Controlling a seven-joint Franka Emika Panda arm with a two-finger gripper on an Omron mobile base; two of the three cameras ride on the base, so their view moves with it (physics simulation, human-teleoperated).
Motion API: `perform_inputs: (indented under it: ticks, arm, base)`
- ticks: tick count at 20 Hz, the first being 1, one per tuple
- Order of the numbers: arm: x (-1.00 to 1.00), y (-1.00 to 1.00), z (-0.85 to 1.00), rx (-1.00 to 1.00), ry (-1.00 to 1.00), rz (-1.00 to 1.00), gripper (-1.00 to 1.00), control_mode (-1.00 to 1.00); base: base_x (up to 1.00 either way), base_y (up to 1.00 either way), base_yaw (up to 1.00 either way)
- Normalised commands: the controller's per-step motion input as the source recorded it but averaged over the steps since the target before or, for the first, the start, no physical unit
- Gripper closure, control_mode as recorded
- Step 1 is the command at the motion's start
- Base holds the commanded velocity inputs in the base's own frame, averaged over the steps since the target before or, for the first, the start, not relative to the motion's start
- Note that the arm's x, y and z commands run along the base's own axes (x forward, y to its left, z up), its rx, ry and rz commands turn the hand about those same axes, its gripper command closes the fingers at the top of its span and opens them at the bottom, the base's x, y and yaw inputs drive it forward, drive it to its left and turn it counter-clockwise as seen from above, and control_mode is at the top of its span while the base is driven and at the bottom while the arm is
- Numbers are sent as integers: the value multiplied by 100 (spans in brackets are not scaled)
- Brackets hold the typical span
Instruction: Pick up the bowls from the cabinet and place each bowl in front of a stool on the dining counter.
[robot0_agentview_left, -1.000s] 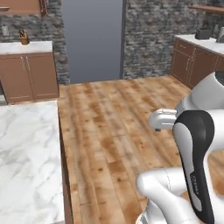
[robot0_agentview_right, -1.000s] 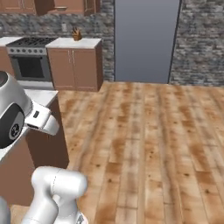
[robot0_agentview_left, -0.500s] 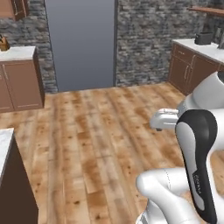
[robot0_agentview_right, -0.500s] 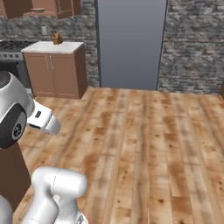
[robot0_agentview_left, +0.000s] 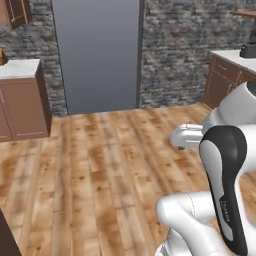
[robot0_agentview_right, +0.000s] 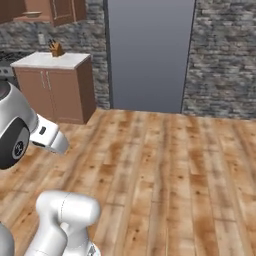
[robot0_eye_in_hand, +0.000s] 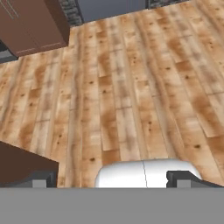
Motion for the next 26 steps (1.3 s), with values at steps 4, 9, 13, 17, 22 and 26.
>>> perform_inputs:
  ticks: [4,9,13,17,22,26]
  arm:
    - [0,0,0,0,0,0,-100,100]
    - [0,0,0,0,0,0,-100,100]
    - [0,0,0,0,0,0,-100,100]
    - [0,0,0,0,0,0,-100,100]
    - [0,0,0,0,0,0,-100,100]
    - [0,0,0,0,0,0,-100,100]
  base:
    - [100,30,6]
    - [100,96,2]
    - [100,91,4]
    - [100,31,4]
    - [100,23,4]
    - [100,91,3]
